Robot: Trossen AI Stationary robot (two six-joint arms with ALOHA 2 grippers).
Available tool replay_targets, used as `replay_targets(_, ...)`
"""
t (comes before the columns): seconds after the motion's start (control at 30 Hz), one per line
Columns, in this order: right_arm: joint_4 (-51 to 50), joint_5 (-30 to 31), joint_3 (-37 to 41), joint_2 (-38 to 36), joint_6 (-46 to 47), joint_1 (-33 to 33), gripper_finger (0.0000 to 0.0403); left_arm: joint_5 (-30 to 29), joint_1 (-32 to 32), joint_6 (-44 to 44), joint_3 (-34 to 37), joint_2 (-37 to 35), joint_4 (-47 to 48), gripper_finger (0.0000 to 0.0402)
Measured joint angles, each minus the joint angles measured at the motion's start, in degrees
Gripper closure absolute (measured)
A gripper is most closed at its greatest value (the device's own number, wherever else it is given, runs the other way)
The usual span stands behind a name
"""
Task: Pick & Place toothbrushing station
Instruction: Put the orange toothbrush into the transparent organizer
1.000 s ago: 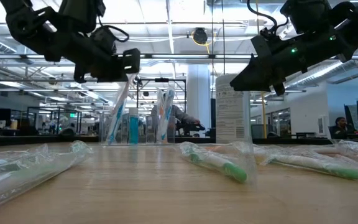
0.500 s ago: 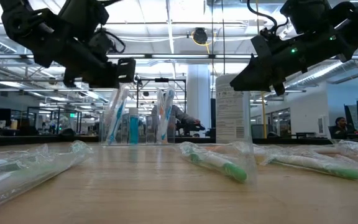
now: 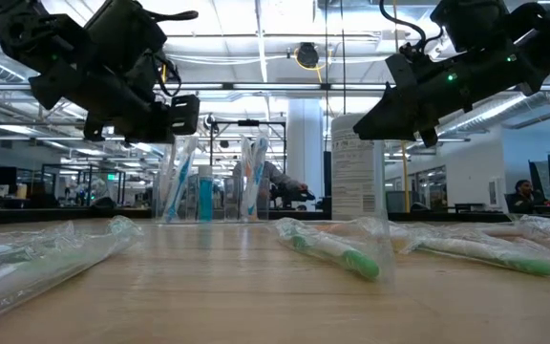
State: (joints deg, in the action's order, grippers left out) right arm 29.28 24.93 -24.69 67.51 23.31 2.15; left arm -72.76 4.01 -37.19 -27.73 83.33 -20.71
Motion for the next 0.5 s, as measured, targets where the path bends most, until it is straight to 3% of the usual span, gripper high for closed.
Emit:
replay_targets(0.27,0.0,0.0,0.0,0.0,0.0,0.0,0.0298,10.1,-0.3,-1.2,0.0,0.0,4.8,0.0399)
replay_targets(0.5,0.0,0.0,0.0,0.0,0.0,0.0,0.0298,14.6,-1.3,-0.6,0.0,0.0,7.1,0.0373)
